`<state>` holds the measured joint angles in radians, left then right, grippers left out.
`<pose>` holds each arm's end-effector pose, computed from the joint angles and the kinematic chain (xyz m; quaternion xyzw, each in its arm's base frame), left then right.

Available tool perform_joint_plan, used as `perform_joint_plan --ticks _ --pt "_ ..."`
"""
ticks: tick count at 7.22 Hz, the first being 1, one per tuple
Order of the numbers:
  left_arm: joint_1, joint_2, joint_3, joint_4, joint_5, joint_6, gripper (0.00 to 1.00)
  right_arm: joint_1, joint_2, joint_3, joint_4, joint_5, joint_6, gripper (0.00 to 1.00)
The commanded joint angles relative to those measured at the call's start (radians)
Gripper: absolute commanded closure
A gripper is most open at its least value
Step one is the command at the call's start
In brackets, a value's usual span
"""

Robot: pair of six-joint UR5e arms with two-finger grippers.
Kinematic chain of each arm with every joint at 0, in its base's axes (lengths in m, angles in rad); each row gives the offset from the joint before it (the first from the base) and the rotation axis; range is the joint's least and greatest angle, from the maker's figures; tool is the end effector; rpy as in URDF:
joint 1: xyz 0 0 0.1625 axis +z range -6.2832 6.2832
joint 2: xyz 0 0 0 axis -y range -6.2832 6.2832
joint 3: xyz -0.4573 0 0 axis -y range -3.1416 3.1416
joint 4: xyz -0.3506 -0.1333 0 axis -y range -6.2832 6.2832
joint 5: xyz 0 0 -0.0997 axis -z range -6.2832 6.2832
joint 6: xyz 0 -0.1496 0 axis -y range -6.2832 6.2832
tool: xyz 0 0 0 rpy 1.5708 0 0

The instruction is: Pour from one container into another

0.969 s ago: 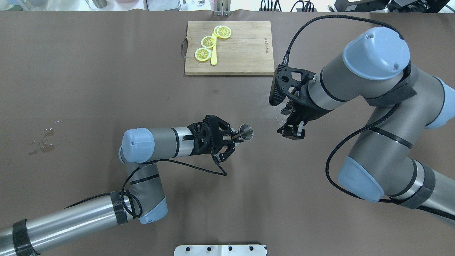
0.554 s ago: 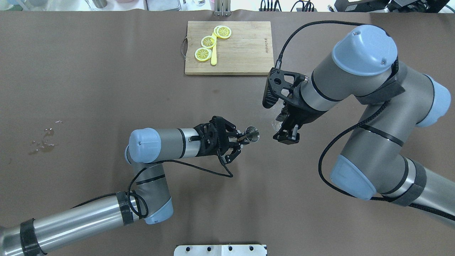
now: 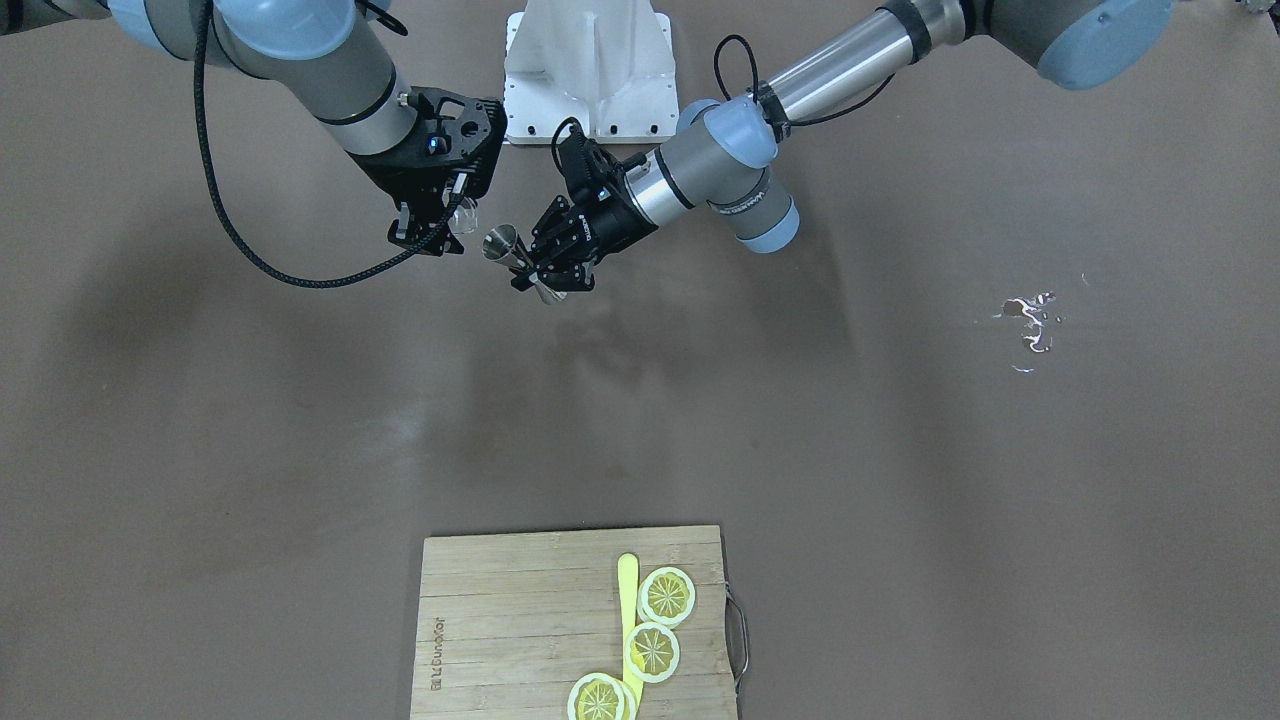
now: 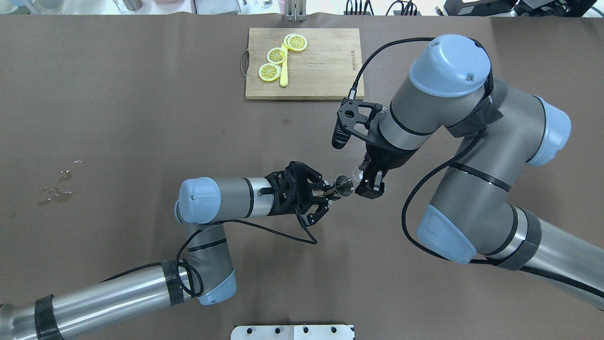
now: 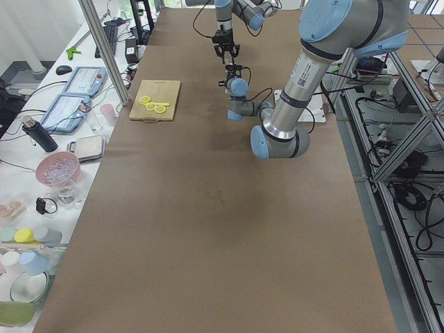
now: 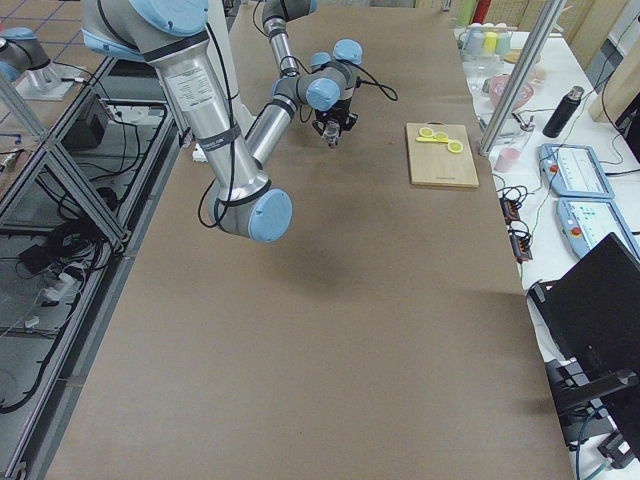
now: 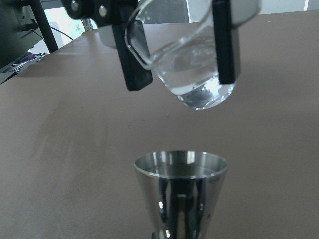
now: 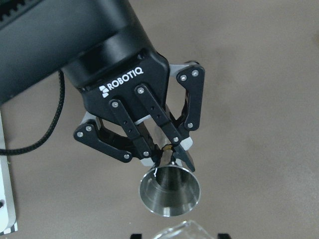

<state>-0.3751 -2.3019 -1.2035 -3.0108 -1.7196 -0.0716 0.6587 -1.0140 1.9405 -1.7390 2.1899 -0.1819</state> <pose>0.6608 -0.3796 0.2470 0.6032 0.5004 0.3789 0.4922 -0.4527 -0.4092 0.2903 0.2283 -0.3902 -0.5565 0.6971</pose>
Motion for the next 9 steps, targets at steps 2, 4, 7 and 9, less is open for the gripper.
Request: perform_joint_plan --ticks 2,4,7,9 --pt "0.005 0.001 0.002 -0.019 0.001 -0.008 1.0 -0.025 0.023 -0.011 -0.085 0.001 -0.005 1.0" --pt "0.008 0.001 0.002 -0.02 0.0 -0.008 1.0 -0.033 0.038 -0.018 -0.126 0.01 -0.007 1.0" --pt "0.008 0.001 0.002 -0.02 0.0 -0.008 1.0 -0.034 0.06 -0.037 -0.177 0.011 -0.039 1.0" --pt "0.008 0.002 0.002 -0.027 0.0 -0.008 1.0 -0.033 0.109 -0.066 -0.256 0.013 -0.088 1.0"
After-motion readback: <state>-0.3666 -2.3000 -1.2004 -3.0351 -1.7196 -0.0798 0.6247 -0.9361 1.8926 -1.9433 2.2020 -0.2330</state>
